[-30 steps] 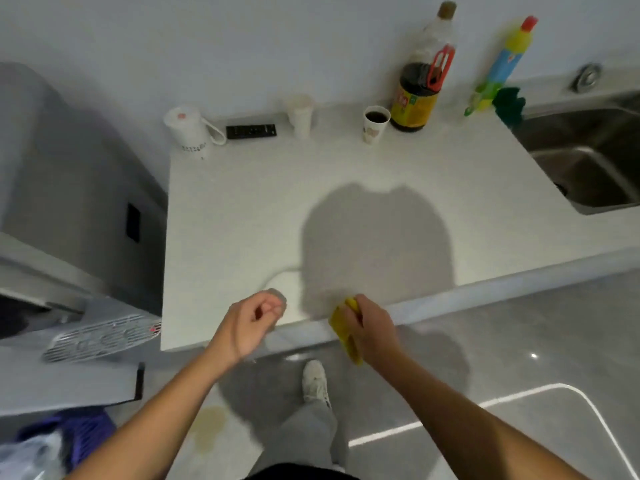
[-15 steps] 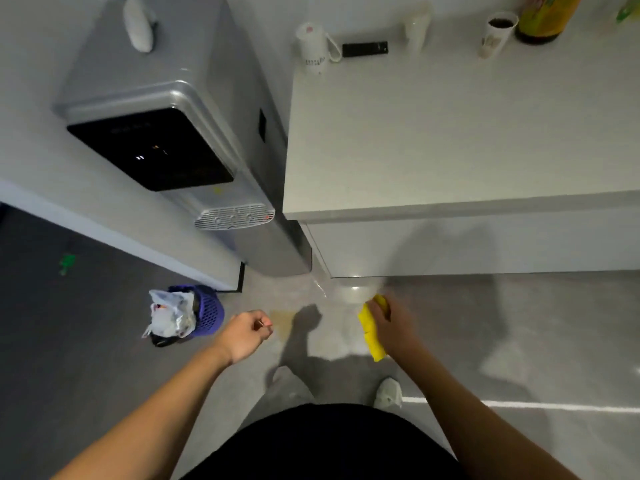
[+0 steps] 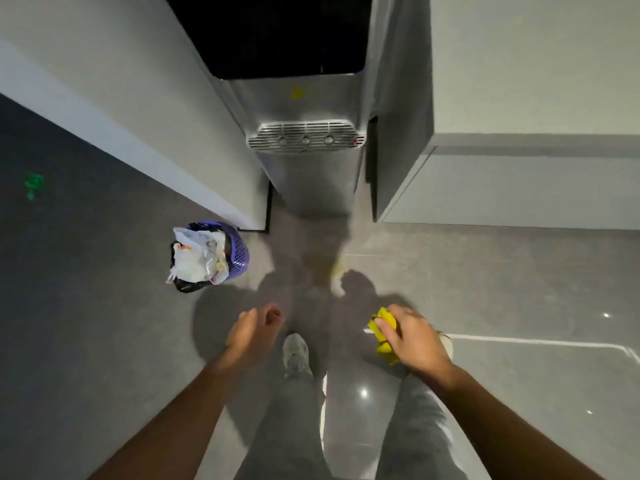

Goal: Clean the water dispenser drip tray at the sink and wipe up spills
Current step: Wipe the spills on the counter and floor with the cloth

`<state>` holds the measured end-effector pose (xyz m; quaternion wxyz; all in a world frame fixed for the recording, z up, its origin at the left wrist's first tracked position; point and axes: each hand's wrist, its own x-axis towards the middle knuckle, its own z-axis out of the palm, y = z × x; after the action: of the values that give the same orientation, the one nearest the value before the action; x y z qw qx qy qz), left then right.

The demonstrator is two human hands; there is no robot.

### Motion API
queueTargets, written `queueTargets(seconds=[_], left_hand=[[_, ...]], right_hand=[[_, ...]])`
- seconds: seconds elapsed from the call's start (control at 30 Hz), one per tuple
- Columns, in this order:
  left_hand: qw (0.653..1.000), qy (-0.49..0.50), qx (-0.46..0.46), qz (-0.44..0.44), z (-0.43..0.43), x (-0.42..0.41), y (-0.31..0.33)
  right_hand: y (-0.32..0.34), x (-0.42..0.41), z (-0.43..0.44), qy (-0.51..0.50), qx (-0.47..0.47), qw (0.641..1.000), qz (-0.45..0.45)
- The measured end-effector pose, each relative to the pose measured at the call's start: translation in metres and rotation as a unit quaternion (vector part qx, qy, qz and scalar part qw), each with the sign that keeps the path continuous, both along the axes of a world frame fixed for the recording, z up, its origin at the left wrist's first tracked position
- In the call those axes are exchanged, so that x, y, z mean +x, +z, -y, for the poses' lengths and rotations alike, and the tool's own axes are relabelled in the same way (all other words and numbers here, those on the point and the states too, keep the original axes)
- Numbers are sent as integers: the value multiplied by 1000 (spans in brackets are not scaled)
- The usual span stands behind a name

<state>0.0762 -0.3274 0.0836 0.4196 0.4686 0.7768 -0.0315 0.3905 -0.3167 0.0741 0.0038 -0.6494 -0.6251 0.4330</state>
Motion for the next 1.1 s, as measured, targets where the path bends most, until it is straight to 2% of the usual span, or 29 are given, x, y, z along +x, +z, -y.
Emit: queueTargets(seconds=[0.13, 0.23, 0.37, 0.53, 0.63, 0.7, 0.87, 0.97, 1.1], left_hand=[[1000, 7, -4, 16, -9, -46, -84], [1000, -6, -9, 15, -15, -70, -145], [999, -40, -13, 21, -25, -83, -233], [997, -71, 10, 6, -35, -89, -374], [997, -80, 9, 6, -38, -88, -469], [995, -97, 29, -6, -40, -89, -531], [963, -237, 116, -59, -50, -95, -659], [938, -277, 172, -121, -61, -102, -702], [928, -292, 187, -136, -62, -107, -734]], right_hand=[[-72, -54, 6, 9, 6, 1000, -5], [-122, -84, 2, 10, -45, 999, 8], [-209, -104, -7, 24, -66, 998, 7], [-357, -113, -15, 34, -123, 992, 7], [-459, -106, -16, 95, -152, 984, 26], [-520, -102, -16, 149, -136, 979, 39], [-631, -90, -29, 332, -26, 940, 68], [-663, -84, -54, 353, 25, 934, 54], [-682, -72, -96, 333, 130, 927, 110]])
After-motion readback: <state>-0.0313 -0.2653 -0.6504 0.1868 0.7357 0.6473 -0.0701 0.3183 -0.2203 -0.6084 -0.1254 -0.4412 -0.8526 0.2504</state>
